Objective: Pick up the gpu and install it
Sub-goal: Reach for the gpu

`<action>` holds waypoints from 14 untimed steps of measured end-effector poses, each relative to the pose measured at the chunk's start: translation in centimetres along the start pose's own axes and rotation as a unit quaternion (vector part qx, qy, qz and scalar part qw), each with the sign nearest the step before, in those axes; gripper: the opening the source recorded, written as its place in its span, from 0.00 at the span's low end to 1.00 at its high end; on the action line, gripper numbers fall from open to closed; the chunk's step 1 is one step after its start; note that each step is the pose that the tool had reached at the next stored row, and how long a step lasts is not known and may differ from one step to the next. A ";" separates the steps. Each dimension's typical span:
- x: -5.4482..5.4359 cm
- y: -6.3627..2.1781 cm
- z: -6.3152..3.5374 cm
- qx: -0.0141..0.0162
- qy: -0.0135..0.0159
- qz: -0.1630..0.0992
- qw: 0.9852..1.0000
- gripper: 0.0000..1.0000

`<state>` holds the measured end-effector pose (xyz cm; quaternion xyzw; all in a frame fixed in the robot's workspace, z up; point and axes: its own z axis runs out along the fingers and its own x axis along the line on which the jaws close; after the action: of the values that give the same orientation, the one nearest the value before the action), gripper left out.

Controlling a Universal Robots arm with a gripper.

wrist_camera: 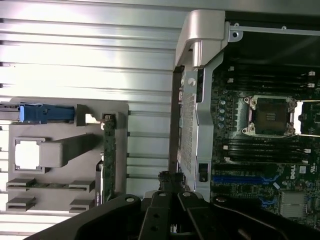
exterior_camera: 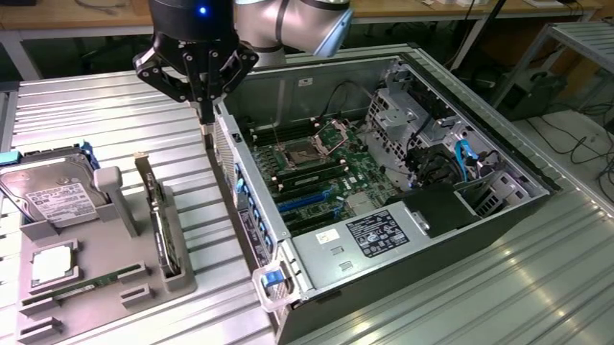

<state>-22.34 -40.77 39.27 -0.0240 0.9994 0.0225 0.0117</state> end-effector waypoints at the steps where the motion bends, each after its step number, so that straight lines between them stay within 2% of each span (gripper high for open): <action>1: 0.1 -0.01 0.00 0.000 0.000 -0.001 1.000 0.11; 14: 1.6 -0.12 -0.03 0.000 0.000 -0.007 1.000 0.11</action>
<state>-23.95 -40.97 39.26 -0.0314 0.9992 0.0225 0.0115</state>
